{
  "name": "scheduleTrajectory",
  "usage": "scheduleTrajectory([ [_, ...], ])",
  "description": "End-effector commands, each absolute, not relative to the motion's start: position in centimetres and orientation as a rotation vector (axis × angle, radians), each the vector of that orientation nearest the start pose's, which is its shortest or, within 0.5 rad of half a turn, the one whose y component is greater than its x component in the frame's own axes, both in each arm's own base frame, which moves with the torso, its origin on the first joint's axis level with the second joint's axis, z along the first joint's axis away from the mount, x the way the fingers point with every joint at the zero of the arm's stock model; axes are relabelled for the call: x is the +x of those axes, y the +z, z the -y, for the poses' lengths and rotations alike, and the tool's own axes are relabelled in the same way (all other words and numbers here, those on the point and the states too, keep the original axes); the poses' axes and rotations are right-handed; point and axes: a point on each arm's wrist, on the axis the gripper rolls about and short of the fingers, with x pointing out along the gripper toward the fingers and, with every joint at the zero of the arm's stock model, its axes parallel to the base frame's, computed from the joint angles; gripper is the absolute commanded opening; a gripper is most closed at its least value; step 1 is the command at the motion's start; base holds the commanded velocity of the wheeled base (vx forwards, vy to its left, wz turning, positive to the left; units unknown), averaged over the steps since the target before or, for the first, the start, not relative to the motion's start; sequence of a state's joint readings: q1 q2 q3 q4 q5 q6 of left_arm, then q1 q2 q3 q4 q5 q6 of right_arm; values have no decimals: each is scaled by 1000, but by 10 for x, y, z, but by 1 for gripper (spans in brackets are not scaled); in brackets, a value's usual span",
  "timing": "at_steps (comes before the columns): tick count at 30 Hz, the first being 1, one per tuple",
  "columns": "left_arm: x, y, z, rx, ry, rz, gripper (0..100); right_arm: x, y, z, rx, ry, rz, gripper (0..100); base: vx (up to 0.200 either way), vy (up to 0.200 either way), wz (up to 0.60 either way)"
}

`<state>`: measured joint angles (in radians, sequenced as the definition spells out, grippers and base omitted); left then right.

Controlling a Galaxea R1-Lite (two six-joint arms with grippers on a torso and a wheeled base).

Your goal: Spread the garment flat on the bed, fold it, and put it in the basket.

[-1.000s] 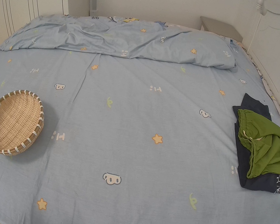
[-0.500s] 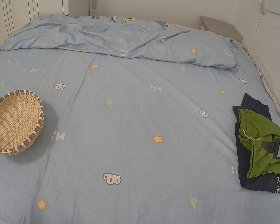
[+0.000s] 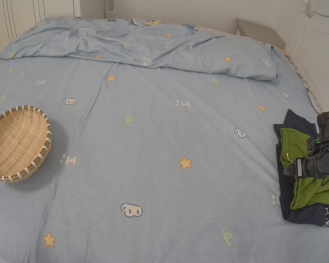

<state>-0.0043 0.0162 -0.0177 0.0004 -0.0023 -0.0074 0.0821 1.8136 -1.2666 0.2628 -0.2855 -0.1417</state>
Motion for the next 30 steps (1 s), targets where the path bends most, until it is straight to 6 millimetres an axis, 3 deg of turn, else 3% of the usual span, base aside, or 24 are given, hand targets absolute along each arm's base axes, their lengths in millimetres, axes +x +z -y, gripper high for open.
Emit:
scheduleTrajectory([
  [1, -22, 76, 0, -8, -6, -6, 100, 346, 176, -21, -300, -174, -840, 100, 0, 0, 0],
  [5, -22, 76, 0, -8, -6, -6, 100, 358, 169, -17, -304, -217, -832, 100, 0, 0, 0],
  [24, -22, 76, 0, -8, -8, -8, 100, 377, 150, -11, -278, -253, -826, 100, 0, 0, 0],
  [25, -22, 76, 0, -6, -6, -6, 100, 377, 149, -10, -278, -256, -827, 0, 0, 0, 0],
  [30, -22, 76, 0, -8, -6, -6, 100, 382, 141, -6, -270, -272, -835, 0, 0, 0, 0],
])
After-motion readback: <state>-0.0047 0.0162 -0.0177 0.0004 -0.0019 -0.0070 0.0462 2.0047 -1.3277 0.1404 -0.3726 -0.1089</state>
